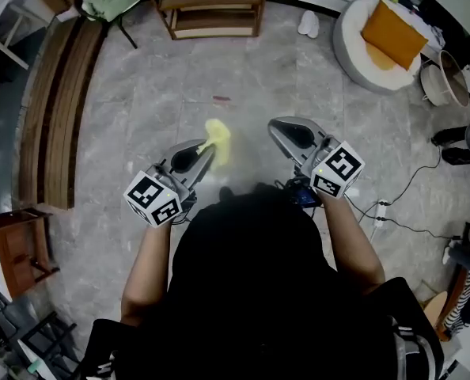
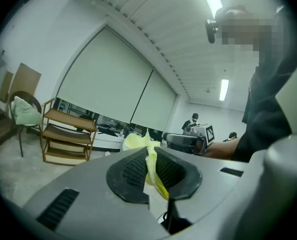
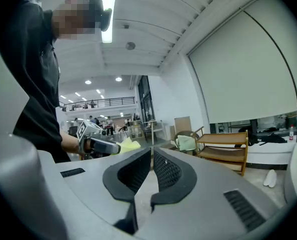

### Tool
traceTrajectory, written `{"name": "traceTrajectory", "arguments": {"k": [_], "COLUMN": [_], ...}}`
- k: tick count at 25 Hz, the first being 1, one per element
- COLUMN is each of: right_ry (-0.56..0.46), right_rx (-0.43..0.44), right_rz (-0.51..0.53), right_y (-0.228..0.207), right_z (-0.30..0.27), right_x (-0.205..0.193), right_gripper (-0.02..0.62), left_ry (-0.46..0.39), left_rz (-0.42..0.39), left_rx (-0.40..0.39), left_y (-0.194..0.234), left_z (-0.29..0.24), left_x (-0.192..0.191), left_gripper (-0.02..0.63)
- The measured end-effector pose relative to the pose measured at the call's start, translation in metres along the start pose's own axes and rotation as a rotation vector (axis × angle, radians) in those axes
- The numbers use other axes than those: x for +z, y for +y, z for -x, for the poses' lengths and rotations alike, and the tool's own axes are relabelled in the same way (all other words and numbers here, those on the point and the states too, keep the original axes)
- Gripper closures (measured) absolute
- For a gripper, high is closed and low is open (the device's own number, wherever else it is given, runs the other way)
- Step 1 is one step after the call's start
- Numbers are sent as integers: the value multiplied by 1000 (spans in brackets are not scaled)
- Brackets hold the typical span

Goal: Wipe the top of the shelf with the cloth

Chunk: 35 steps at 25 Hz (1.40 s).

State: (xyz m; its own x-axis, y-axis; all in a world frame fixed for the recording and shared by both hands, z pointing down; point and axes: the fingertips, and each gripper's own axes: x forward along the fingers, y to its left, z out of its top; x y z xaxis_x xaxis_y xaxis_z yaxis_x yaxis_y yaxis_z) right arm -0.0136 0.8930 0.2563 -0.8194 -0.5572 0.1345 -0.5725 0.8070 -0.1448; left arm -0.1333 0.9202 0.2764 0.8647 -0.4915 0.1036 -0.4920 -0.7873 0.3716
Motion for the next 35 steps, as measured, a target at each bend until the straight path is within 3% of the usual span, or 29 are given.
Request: {"name": "traceTrajectory", "arguments": {"k": [7,12,18,23,29,35], "right_ry": [25,32,46,48,44,59], "right_rx": [-75,-97,-38,-12,47,110], "right_rz": [-19,-33,-85,-97,-134,-164], "right_y": [-21,-72,-155,-252,-345,-394], "right_z": [-12,-21,-60,-71,-73,-113], "right_x": [-1,0,-9,9,26,29], "right_gripper": [568,568,568,568,568,568], "left_ry": [-4,27,95,145,99,94], "left_rz": [41,65,76,106,102,175], "left_rx": [-2,9,28,72,151,211], "left_y": [41,79,136,194,249,305], "left_z": [-3,-34,-94,-165,-236,-259], "left_x": [2,9,23,54,118,124], "left_gripper": [575,575,575,575,575,575]}}
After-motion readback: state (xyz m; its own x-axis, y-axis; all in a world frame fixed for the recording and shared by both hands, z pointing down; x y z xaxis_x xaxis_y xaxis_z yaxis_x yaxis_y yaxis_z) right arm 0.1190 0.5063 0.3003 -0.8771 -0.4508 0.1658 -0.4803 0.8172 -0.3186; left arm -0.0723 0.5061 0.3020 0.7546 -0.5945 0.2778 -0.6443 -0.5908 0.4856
